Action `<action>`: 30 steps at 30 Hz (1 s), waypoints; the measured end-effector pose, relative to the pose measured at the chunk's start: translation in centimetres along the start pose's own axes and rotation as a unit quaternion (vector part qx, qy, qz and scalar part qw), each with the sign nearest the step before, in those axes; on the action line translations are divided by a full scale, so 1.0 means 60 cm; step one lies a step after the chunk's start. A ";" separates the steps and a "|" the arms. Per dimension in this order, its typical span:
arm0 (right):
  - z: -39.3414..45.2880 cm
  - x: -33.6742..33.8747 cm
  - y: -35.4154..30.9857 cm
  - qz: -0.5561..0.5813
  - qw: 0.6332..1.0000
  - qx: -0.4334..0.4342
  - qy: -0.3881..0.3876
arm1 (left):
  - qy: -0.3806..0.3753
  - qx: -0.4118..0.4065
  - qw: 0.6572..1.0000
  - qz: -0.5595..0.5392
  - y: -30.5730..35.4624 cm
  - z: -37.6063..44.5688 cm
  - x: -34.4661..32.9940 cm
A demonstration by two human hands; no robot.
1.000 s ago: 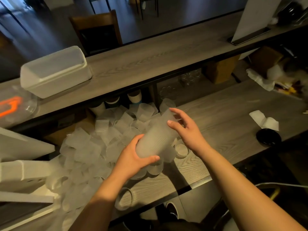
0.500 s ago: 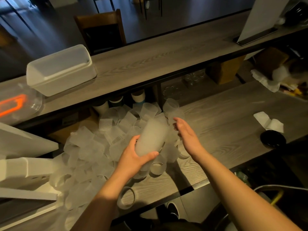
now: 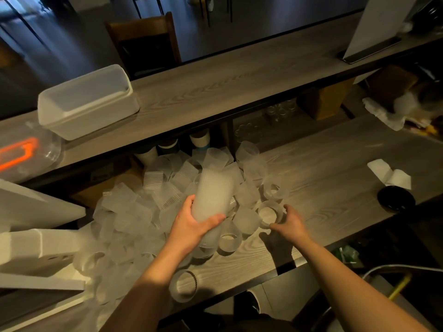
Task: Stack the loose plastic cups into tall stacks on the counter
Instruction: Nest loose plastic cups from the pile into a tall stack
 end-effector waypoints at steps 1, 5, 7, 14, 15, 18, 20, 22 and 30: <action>0.004 -0.006 -0.006 -0.016 1.000 0.015 -0.003 | 0.003 -0.003 1.000 -0.009 -0.001 0.000 0.002; 0.008 -0.018 -0.031 -0.078 0.996 0.053 0.007 | 0.008 -0.008 0.999 -0.040 -0.008 -0.004 0.013; 0.007 -0.018 -0.043 -0.117 0.991 0.055 0.025 | 0.006 -0.007 0.999 -0.042 -0.011 -0.007 0.018; 0.000 -0.015 -0.040 -0.087 0.994 0.045 0.041 | 0.018 -0.011 0.999 -0.032 -0.017 -0.020 0.038; -0.004 -0.011 -0.041 -0.070 0.995 0.049 0.046 | 0.017 -0.009 0.999 -0.029 -0.019 -0.020 0.040; -0.024 0.009 -0.052 -0.046 0.994 0.063 0.073 | 0.010 -0.009 1.000 -0.020 -0.020 -0.018 0.041; -0.038 0.026 -0.066 -0.030 0.993 0.069 0.087 | 0.003 -0.012 1.000 -0.016 -0.017 -0.016 0.038; -0.051 0.046 -0.082 -0.006 0.991 0.080 0.104 | -0.005 -0.016 1.000 -0.005 -0.012 -0.013 0.034; -0.117 0.088 -0.223 0.340 0.921 0.187 0.028 | -0.060 -0.028 0.995 0.080 0.004 -0.001 0.019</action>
Point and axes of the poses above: each hand's wrist, its own z-axis towards the middle knuckle, its own x-axis out of the back of the hand, y = z × x, the point moved 10 cm from there along z, towards the middle knuckle, and after that the axes turned 14 degrees about -y, right-handed, at the moved point
